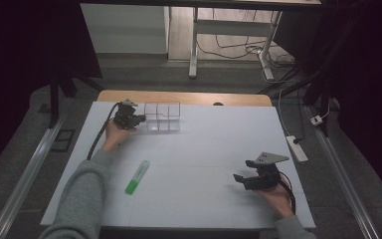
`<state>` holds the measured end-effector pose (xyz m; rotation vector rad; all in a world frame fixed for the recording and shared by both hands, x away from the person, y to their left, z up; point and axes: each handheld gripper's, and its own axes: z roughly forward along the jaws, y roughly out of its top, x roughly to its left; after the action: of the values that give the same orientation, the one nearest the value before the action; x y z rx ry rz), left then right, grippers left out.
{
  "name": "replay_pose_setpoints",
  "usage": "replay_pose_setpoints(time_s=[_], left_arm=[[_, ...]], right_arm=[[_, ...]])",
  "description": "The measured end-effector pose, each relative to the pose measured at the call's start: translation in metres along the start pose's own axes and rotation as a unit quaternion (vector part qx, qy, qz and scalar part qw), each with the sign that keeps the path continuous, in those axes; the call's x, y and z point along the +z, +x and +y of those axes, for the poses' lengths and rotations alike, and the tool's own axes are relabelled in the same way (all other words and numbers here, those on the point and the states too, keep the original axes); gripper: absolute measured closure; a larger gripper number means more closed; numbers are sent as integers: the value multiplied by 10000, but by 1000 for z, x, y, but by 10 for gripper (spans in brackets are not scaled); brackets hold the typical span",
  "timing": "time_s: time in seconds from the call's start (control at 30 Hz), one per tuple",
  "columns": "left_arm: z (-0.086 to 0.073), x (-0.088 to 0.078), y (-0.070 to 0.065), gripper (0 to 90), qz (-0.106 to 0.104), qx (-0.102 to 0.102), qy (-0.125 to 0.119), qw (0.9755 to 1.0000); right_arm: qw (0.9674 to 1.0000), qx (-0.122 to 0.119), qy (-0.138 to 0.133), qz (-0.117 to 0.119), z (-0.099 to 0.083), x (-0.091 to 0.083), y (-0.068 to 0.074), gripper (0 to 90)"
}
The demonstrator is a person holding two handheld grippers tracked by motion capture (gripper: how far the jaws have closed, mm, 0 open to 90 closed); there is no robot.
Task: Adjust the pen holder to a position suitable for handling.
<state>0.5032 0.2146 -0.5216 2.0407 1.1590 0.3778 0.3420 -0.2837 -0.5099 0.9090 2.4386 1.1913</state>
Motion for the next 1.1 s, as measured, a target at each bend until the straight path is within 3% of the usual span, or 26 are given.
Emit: replay_pose_setpoints(time_s=[0.3,0.5,0.63,1.1], left_arm=[[16,15,-17,886,-64,185,98,9998],[21,24,-30,886,-218,254,152,9993],[23,29,-36,886,-220,173,101,9996],[34,41,-55,886,-363,316,201,9986]], right_arm=[[10000,12,35,12,0,0,-1,226],[10000,-1,30,19,0,0,0,227],[10000,-10,70,23,-1,0,-1,227],[9999,-32,94,35,-1,1,0,227]])
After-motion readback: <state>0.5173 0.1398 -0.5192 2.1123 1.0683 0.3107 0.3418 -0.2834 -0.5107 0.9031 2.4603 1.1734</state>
